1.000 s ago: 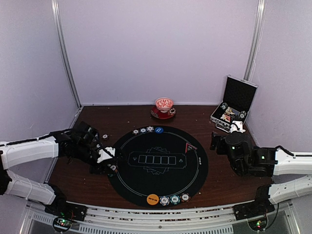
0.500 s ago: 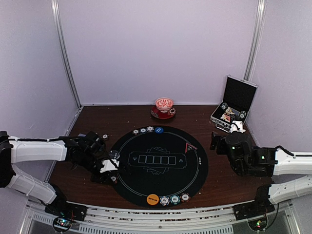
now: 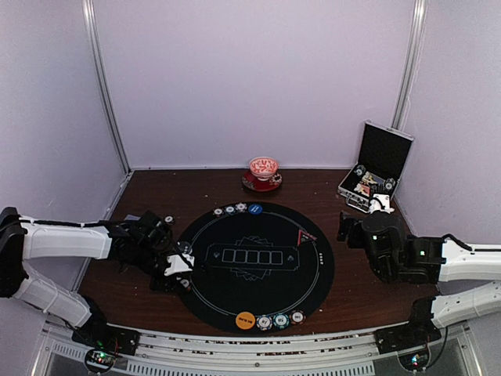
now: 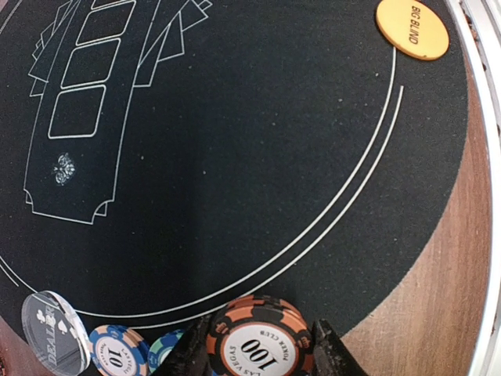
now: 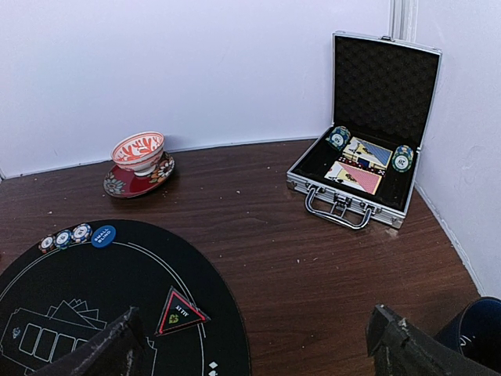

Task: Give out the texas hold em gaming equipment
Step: Place the pile of poker chips at the dealer area.

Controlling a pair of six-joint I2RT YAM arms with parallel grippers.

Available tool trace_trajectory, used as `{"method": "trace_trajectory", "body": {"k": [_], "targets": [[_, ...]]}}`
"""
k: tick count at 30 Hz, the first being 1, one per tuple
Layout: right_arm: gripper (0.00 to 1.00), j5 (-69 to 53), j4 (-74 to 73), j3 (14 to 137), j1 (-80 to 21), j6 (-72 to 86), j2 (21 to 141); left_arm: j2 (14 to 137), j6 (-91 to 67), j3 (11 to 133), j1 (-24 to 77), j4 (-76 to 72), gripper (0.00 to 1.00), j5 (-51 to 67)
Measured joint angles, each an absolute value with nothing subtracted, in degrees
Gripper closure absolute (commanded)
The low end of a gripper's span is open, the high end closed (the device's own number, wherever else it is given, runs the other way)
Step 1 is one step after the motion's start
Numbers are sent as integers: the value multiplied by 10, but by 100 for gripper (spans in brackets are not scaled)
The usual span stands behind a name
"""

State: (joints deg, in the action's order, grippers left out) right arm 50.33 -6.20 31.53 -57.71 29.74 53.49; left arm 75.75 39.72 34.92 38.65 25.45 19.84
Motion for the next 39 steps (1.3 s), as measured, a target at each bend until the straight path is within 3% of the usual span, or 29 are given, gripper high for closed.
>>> {"method": "trace_trajectory", "body": {"k": [28,39], "targets": [[0,499,-62,315,-577,297,543,776,397,344,387,244,57,175],[0,498,-62,315,-577,297,544,776,397,340,387,240,39,173]]}}
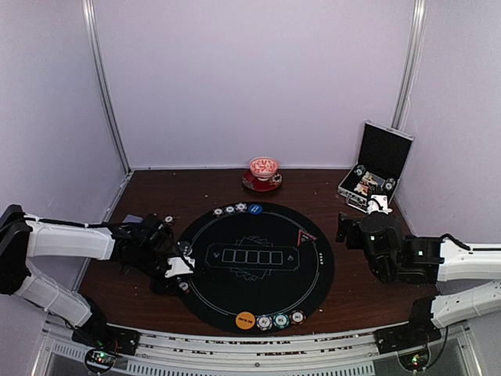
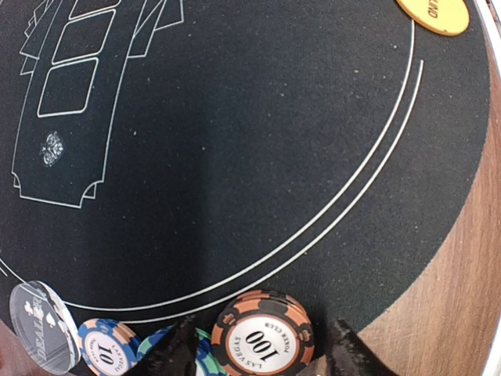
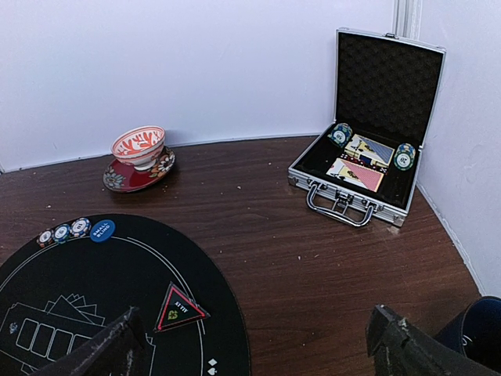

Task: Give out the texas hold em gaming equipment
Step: Place the pile of poker chips at the dealer area, then pick up the poker card from the corner of the board.

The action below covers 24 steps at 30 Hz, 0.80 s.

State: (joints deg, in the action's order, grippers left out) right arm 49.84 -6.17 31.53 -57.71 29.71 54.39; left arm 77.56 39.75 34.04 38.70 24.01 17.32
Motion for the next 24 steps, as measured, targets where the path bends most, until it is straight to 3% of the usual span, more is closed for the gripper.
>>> {"method": "trace_trajectory", "body": {"k": [12,16,24], "targets": [[0,497,-62,315,-577,296,550,713,394,344,387,252,17,172],[0,497,-62,315,-577,293,551,671,382,357,387,255,4,152],[0,495,-62,316,-577,291,551,598,344,384,365,248,2,105]]}}
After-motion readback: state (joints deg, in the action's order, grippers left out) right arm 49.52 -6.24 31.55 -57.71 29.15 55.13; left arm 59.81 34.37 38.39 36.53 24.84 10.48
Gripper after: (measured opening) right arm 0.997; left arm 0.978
